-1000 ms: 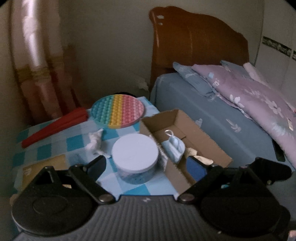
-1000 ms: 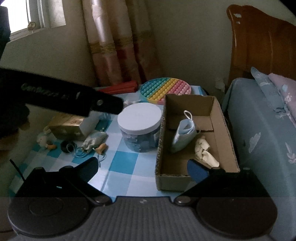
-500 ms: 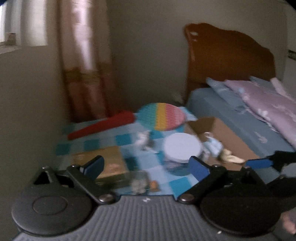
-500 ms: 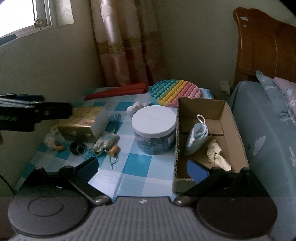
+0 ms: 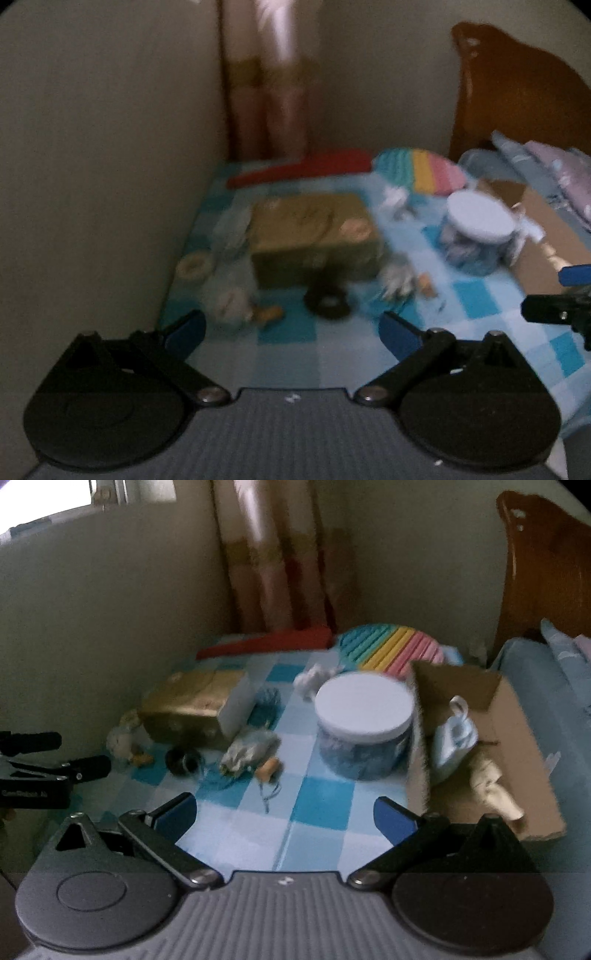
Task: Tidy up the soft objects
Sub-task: 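Move both tools back over the bed toward the remaining items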
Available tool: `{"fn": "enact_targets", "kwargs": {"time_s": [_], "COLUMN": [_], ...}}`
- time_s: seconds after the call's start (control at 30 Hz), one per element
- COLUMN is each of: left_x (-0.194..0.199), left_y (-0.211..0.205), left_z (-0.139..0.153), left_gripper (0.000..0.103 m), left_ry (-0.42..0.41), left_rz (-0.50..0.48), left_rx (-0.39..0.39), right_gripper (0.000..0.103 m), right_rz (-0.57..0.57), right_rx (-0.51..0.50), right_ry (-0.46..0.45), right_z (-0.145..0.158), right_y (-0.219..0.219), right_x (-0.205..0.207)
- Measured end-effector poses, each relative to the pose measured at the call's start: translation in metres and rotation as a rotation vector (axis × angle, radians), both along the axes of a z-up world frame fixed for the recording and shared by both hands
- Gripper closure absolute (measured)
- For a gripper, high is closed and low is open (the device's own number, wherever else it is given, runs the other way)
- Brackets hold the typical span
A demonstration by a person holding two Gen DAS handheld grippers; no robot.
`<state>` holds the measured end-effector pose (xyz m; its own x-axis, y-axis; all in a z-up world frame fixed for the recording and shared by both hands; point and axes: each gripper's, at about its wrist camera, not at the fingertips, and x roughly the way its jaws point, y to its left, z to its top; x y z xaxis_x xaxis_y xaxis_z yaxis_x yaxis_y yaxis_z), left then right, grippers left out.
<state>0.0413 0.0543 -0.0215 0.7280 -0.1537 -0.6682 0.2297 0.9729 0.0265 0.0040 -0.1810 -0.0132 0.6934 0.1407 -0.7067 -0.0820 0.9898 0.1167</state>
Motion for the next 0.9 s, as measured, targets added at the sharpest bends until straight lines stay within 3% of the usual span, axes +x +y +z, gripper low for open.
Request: {"fn": "enact_targets", "kwargs": {"time_s": [0.53,0.9], "left_x": [0.027,0.04], "left_y": [0.018,0.019], "left_z": [-0.06,-0.076], "left_gripper": [0.003,0.003], "left_ry": [0.116,0.149], "left_rz": [0.048,0.066], "left_rx": [0.014,0.005], "right_gripper": [0.0,0.0], "right_rz": [0.063,0.197], "right_rx": [-0.012,-0.043], "right_ry": [0.07,0.052], "right_z": [-0.064,-0.074], "right_y": [0.033,0.042], "right_x": [0.037,0.081]}}
